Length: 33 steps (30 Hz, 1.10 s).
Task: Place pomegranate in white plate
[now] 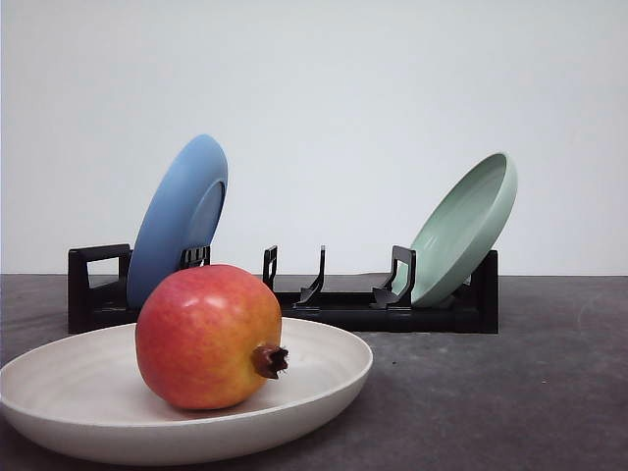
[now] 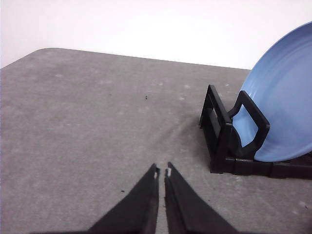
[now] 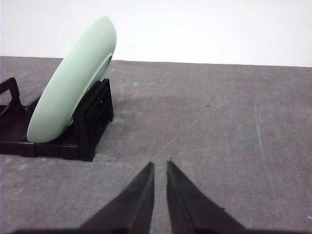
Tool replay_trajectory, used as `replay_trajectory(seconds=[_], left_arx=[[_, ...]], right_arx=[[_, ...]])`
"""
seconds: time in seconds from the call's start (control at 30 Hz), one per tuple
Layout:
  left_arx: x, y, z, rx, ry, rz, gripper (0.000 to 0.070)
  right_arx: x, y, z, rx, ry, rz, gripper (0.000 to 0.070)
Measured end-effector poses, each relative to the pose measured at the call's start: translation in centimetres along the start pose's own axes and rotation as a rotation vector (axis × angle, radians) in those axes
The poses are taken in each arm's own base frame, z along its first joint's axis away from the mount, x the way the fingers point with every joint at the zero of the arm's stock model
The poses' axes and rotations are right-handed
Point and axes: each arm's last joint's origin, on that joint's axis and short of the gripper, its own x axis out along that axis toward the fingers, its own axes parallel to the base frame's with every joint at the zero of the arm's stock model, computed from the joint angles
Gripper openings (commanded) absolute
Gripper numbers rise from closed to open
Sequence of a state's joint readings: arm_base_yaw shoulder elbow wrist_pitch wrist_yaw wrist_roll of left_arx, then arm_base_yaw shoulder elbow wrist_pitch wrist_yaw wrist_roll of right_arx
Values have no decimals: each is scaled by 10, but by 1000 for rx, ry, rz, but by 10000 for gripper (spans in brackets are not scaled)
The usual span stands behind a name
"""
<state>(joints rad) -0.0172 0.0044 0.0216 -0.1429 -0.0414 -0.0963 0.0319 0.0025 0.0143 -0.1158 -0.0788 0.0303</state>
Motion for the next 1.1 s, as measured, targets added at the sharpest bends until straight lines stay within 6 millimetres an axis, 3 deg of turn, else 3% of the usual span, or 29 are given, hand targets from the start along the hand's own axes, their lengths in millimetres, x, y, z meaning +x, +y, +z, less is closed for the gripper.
replay_trajectory(seconds=[1.1], left_arx=[[0,0,0,0,0,0,0]], right_arx=[[0,0,0,0,0,0,45]])
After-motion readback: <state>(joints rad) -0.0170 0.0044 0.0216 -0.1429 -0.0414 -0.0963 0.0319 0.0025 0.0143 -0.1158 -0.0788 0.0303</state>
